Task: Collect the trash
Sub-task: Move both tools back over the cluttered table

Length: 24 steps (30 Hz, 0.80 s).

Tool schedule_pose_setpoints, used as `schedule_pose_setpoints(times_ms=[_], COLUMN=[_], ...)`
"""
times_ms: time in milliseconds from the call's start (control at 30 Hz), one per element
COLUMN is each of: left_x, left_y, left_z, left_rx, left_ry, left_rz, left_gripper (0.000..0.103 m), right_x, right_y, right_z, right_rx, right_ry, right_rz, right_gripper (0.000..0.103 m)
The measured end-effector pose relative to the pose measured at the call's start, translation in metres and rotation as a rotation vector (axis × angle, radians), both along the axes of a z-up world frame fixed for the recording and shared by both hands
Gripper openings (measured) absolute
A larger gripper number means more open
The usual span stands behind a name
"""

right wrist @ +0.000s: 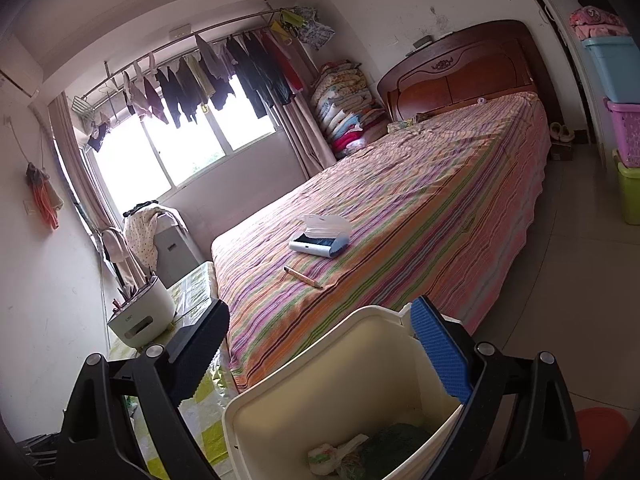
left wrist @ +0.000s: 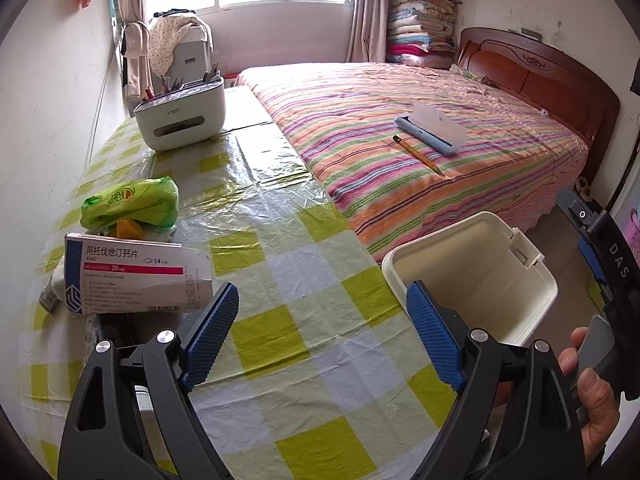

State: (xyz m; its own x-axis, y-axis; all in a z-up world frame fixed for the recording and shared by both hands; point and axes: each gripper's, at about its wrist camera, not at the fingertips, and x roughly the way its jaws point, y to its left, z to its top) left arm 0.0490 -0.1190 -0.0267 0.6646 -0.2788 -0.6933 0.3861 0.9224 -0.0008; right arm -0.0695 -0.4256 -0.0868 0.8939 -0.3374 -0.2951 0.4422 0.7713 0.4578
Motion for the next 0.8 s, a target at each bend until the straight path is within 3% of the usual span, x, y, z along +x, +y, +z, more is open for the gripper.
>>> schedule_pose_setpoints(times_ms=[500,800], left_x=[-0.017,-0.028], left_y=[0.083,0.126], left_z=[-0.002,0.006], left_rx=[-0.015,-0.039], left_ry=[0.023,0.013], left_rz=[0.159,0.256], left_gripper=[0.086,0.086], right_x=[0.019,0.031], right_y=[0.041,0.064], right_z=[0.007,0.01], right_rx=[-0.09,-0.114], right_ry=[0.022,0.008], right_rz=[0.126,0.289], right_gripper=[0.09,0.09])
